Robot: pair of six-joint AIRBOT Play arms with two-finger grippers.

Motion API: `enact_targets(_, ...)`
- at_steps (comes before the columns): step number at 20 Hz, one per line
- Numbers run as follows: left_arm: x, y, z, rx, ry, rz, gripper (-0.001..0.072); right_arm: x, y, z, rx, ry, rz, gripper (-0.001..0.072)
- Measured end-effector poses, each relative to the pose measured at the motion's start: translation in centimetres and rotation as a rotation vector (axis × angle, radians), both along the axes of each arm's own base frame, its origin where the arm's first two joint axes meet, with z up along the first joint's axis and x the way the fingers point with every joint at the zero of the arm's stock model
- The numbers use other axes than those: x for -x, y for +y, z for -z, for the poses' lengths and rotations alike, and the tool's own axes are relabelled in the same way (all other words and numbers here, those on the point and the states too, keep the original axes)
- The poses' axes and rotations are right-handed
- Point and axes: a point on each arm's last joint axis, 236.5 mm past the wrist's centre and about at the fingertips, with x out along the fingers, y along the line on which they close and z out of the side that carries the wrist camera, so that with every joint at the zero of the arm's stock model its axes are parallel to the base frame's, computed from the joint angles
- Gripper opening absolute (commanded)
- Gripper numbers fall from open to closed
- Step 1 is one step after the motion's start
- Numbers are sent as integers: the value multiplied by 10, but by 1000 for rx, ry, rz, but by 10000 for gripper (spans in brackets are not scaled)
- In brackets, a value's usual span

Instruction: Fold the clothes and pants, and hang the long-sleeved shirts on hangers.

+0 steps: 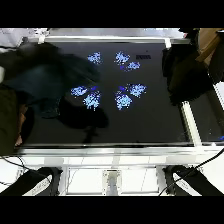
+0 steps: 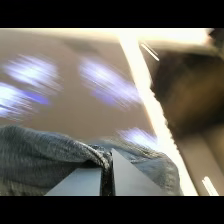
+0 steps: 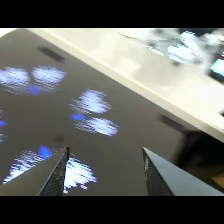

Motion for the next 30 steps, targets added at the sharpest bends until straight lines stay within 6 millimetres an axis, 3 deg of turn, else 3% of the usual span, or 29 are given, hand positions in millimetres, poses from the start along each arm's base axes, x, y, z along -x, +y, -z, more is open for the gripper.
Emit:
enact_targets(2, 36, -96, 37, -26, 88, 230, 19, 0, -13, 0, 28, -1, 50, 514)
enact_targets(5, 95, -216, 100, -66, 177, 485, 19, -3, -27, 3, 58, 12, 103, 514)
enact_targets(8, 150, -308, 161, -53, 224, 623, 20, -9, -35, 9, 81, 31, 137, 514)
enact_targets(9, 161, -328, 176, -34, 237, 638, 98, -12, -38, 12, 90, 42, 150, 514)
enact_targets(10, 167, -341, 186, -13, 244, 640, 437, -14, -40, 17, 98, 59, 158, 514)
enact_targets(11, 168, -350, 192, 13, 247, 630, 693, -16, -43, 20, 106, 73, 169, 514)
enact_targets(13, 146, -347, 189, 51, 232, 580, 703, -19, -50, 28, 122, 99, 196, 514)
enact_targets(15, 100, -314, 166, 57, 184, 500, 700, -23, -64, 37, 137, 126, 244, 514)
enact_targets(17, 47, -249, 142, 6, 153, 399, 700, -28, -85, 56, 138, 184, 318, 514)
enact_targets(19, 0, -154, 126, -80, 171, 262, 700, -30, -111, 94, 114, 306, 412, 514)
enact_targets(21, -23, -48, 125, -156, 254, 102, 700, -29, -133, 149, 75, 469, 485, 515)
enact_targets(23, -25, 51, 136, -199, 361, -66, 700, -20, -147, 215, 10, 651, 525, 515)
enact_targets(25, -9, 129, 157, -202, 476, -216, 700, -3, -143, 284, -87, 840, 518, 516)
enact_targets(26, 2, 155, 170, -194, 530, -267, 700, 7, -137, 316, -139, 928, 504, 517)
enact_targets(28, 25, 184, 203, -165, 636, -331, 700, 28, -113, 369, -241, 1082, 439, 519)
enact_targets(30, 40, 196, 233, -134, 699, -368, 700, 46, -80, 404, -357, 1197, 339, 669)
